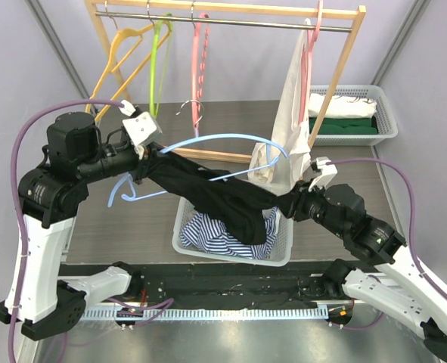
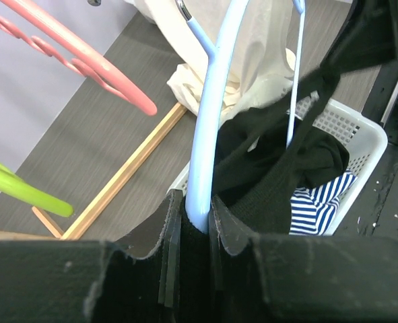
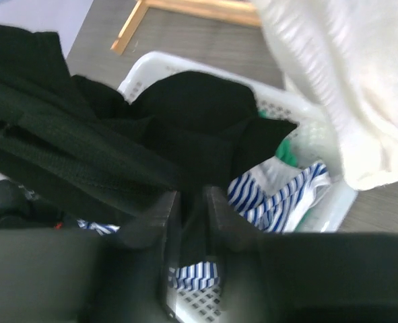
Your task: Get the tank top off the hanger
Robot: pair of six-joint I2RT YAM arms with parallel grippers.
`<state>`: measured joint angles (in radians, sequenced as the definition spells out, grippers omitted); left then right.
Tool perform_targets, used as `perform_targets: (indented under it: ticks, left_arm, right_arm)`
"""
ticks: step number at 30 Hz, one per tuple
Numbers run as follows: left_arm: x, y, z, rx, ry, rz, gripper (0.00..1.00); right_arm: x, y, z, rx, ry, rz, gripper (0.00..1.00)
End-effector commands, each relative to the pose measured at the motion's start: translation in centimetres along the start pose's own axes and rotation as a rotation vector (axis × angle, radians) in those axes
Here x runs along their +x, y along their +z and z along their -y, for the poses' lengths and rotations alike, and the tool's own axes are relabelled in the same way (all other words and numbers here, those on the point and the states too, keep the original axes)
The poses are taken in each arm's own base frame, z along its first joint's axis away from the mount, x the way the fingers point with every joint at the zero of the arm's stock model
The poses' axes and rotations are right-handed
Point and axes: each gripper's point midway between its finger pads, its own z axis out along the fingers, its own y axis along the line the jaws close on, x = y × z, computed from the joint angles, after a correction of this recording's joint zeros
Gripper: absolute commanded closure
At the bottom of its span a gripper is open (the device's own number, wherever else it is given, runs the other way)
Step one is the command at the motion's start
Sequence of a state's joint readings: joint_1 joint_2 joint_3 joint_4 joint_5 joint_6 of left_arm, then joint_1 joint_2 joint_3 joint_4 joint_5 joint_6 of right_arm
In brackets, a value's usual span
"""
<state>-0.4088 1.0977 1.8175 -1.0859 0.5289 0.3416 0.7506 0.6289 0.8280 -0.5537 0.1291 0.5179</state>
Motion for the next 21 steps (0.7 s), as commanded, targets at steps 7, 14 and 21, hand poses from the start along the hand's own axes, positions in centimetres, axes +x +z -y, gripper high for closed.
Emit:
perform_targets:
  ticks: [7,14,21]
  left_arm:
    - [-2.4,2.6,0.0,0.086,-0.002,0.099,1.00]
    - [-2.9,3.6,2.2,0.222,0.071,0.097,1.00]
    - [-2.8,2.9,4.9,0.366,0.170,0.105,1.00]
  right_arm:
    - [-9.2,-7.5,-6.9,-0.256,-0.245,0.142,0.18]
    - [-13.0,-10.7,-14.2,-0.562,-0.430,0.122,0.24]
    - [-15.7,-8.9,-16.2,-0.584,-0.562,0.112,0.22]
